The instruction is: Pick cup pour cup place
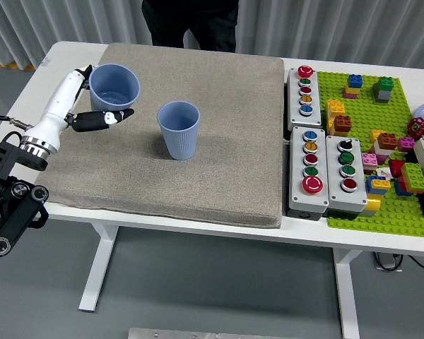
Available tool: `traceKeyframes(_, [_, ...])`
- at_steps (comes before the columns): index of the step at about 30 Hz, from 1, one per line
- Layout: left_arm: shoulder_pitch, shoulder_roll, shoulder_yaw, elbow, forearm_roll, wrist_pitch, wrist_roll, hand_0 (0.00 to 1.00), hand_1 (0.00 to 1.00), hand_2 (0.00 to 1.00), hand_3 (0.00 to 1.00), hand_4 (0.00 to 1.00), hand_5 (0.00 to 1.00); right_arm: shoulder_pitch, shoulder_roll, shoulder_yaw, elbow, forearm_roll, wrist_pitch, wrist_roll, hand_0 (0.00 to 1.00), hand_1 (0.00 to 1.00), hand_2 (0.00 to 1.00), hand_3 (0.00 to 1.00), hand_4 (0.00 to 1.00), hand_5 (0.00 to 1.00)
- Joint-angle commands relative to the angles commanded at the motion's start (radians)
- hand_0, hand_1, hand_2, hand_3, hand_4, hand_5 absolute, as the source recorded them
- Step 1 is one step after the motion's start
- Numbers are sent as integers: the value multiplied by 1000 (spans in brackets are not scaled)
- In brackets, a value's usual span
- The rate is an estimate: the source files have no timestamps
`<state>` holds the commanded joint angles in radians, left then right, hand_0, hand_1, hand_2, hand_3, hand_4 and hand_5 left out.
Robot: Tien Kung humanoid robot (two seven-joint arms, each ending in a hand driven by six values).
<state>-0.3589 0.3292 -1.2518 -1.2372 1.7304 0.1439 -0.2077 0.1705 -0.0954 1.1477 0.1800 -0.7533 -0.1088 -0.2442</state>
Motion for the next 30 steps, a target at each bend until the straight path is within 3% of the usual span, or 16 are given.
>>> traceKeyframes(17, [-109, 46, 125, 72, 88, 10, 9, 550, 504, 525, 529, 789, 29, 0, -2, -9, 0, 13, -1, 3, 723, 700, 746, 708, 331, 285])
traceKeyframes(30, [-169, 65, 200, 82, 169, 20, 24, 549, 504, 527, 531, 792, 32, 7, -3, -16, 0, 26, -2, 6, 723, 700, 746, 708, 331, 285])
